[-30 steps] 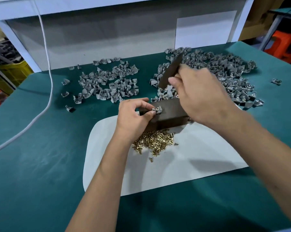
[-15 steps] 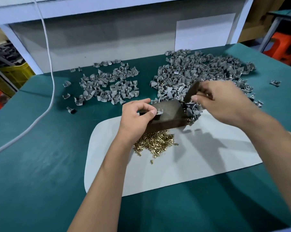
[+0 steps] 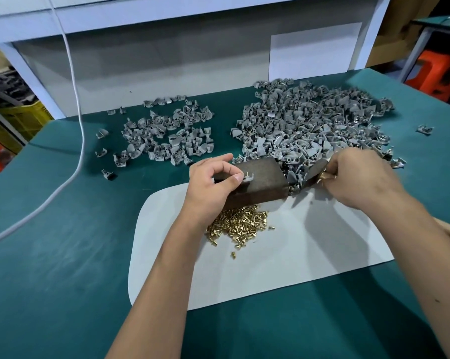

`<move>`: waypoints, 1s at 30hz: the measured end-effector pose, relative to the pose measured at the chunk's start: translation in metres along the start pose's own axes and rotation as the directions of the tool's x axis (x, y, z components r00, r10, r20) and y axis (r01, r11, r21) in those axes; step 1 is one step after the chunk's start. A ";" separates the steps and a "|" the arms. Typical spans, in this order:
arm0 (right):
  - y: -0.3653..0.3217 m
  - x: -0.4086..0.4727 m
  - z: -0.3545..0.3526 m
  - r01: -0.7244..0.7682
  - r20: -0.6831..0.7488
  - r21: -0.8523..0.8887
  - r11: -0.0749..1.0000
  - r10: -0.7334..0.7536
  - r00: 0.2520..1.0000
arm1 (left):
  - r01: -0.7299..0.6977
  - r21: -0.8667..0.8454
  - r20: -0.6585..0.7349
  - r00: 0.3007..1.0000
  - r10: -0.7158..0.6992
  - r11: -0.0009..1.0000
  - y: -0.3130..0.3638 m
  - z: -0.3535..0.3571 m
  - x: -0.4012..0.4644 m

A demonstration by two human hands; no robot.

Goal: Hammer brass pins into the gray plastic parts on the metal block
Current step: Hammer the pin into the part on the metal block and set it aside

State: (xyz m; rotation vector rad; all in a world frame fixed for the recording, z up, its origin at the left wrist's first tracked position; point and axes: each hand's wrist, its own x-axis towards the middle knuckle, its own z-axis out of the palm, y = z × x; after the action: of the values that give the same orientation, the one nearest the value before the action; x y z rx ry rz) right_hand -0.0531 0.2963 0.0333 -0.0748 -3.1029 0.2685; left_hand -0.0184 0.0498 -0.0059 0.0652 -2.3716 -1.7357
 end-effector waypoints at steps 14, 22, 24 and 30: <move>-0.069 -0.010 0.008 0.659 -0.168 0.077 0.749 -0.641 0.749 | -0.036 -0.098 -0.015 0.999 0.035 0.994 0.000 0.001 0.002; -0.059 0.034 -0.007 0.354 -0.110 0.004 0.935 -0.352 0.930 | 0.060 -0.254 -0.433 0.885 -0.169 0.965 -0.021 -0.019 0.018; -0.062 0.042 -0.011 0.302 -0.137 0.016 0.953 -0.297 0.945 | 0.059 -0.279 -0.506 0.839 -0.199 0.959 -0.024 -0.023 0.020; -0.113 0.049 -0.005 0.445 -0.071 0.115 0.888 -0.440 0.895 | 0.041 -0.367 -0.632 0.722 -0.282 0.929 -0.027 -0.029 0.024</move>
State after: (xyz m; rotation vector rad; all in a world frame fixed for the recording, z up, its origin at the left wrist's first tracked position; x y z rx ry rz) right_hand -0.1069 0.1887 0.0590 0.6153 -2.9355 0.4383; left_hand -0.0383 0.0110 -0.0201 0.7500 -1.5573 -1.7494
